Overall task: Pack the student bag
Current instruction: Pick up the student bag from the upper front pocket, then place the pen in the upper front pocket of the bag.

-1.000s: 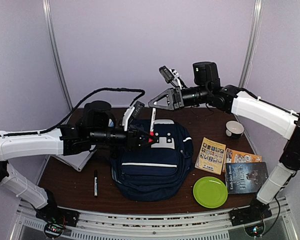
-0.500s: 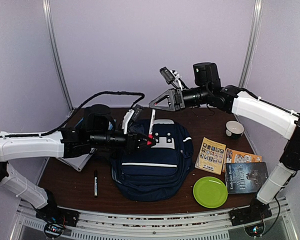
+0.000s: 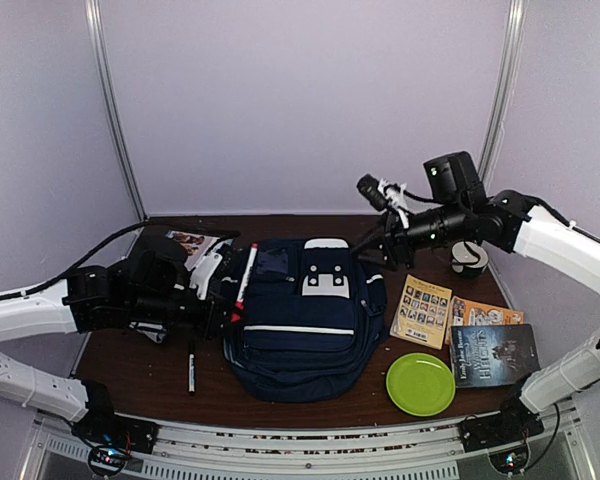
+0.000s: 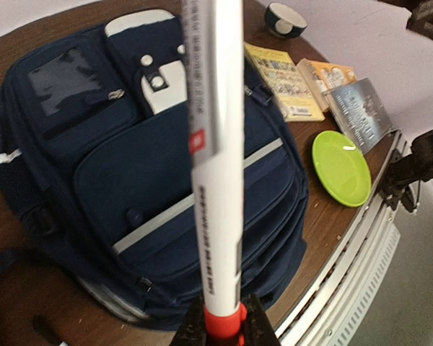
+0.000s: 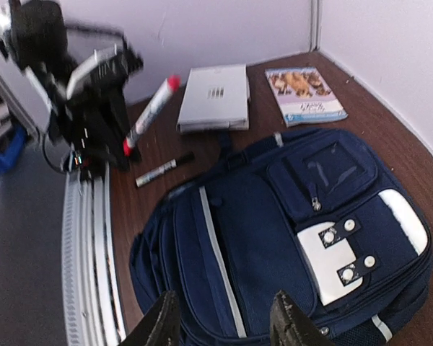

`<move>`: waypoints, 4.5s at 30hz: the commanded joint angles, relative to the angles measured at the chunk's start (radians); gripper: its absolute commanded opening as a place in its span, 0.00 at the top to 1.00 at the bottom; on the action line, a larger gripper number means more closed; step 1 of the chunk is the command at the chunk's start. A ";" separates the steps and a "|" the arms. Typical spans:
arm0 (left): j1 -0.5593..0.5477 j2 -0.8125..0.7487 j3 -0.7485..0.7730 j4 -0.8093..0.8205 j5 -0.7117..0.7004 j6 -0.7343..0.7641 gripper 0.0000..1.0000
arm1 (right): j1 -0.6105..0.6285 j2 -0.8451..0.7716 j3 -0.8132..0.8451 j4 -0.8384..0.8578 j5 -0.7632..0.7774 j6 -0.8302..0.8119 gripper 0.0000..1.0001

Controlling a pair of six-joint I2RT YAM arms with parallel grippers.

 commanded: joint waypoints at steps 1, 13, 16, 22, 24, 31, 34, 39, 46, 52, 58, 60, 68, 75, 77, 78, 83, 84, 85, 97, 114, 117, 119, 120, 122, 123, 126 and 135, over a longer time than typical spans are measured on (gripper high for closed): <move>-0.024 -0.103 -0.019 -0.278 -0.198 -0.050 1.00 | 0.108 0.012 -0.116 -0.098 0.243 -0.271 0.60; -0.027 -0.290 -0.108 -0.523 -0.365 -0.223 1.00 | 0.406 0.230 -0.079 -0.079 0.526 -0.297 0.56; -0.027 -0.292 -0.108 -0.525 -0.358 -0.228 1.00 | 0.435 0.273 -0.060 -0.077 0.559 -0.299 0.54; -0.032 -0.295 -0.105 -0.525 -0.344 -0.216 1.00 | 0.454 0.349 -0.012 -0.085 0.670 -0.281 0.54; -0.034 -0.296 -0.105 -0.525 -0.349 -0.216 1.00 | 0.455 0.372 0.009 -0.098 0.692 -0.273 0.54; -0.033 -0.291 -0.097 -0.525 -0.367 -0.207 1.00 | 0.472 0.421 0.040 -0.144 0.681 -0.278 0.53; -0.035 -0.281 -0.084 -0.531 -0.380 -0.191 1.00 | 0.477 0.437 0.051 -0.167 0.657 -0.282 0.51; -0.035 -0.255 -0.059 -0.542 -0.397 -0.168 1.00 | 0.477 0.458 0.050 -0.140 0.762 -0.257 0.58; -0.036 -0.255 -0.031 -0.572 -0.445 -0.171 1.00 | 0.476 0.476 0.094 -0.143 0.889 -0.230 0.80; -0.082 -0.232 -0.009 -0.553 -0.449 -0.088 1.00 | 0.467 0.407 0.131 -0.180 0.859 -0.241 1.00; -0.266 -0.109 0.073 -0.551 -0.526 0.066 1.00 | 0.389 0.348 0.220 -0.226 0.726 -0.209 1.00; -0.313 -0.065 0.093 -0.534 -0.525 0.102 1.00 | 0.367 0.341 0.250 -0.232 0.687 -0.208 1.00; -0.490 0.178 0.213 -0.505 -0.575 0.266 1.00 | 0.291 0.358 0.280 -0.195 0.417 -0.213 1.00; -0.501 0.303 0.311 -0.505 -0.648 0.394 1.00 | 0.283 0.382 0.338 -0.252 0.264 -0.229 1.00; -0.501 0.336 0.336 -0.505 -0.719 0.440 1.00 | 0.284 0.383 0.341 -0.260 0.252 -0.228 1.00; -0.501 0.360 0.350 -0.505 -0.750 0.466 1.00 | 0.284 0.383 0.341 -0.261 0.248 -0.228 1.00; -0.497 0.484 0.406 -0.489 -0.877 0.576 1.00 | 0.282 0.387 0.344 -0.270 0.214 -0.230 1.00; -0.495 0.506 0.412 -0.474 -0.891 0.612 1.00 | 0.280 0.389 0.347 -0.275 0.208 -0.230 1.00; -0.495 0.514 0.415 -0.460 -0.899 0.638 1.00 | 0.280 0.390 0.352 -0.280 0.204 -0.231 1.00; -0.420 0.550 0.371 -0.329 -0.902 0.800 1.00 | 0.275 0.387 0.372 -0.304 0.184 -0.232 1.00; -0.273 0.653 0.336 -0.109 -0.933 0.993 1.00 | 0.271 0.416 0.443 -0.365 0.132 -0.250 1.00; -0.255 0.682 0.338 -0.070 -0.944 1.016 1.00 | 0.270 0.420 0.445 -0.368 0.128 -0.253 1.00; -0.247 0.697 0.348 -0.061 -0.941 1.021 0.98 | 0.270 0.425 0.448 -0.367 0.125 -0.253 1.00; -0.244 0.702 0.348 -0.054 -0.941 1.024 0.96 | 0.268 0.427 0.448 -0.367 0.125 -0.251 1.00; -0.243 0.707 0.341 -0.029 -0.949 1.037 0.91 | 0.264 0.430 0.449 -0.367 0.124 -0.252 1.00; -0.241 0.708 0.339 -0.025 -0.949 1.040 0.88 | 0.262 0.431 0.449 -0.368 0.122 -0.251 1.00; -0.229 0.714 0.347 -0.049 -0.951 1.019 0.79 | 0.254 0.436 0.448 -0.368 0.114 -0.248 1.00; -0.227 0.681 0.343 -0.076 -0.981 0.981 0.64 | 0.237 0.441 0.441 -0.360 0.094 -0.240 1.00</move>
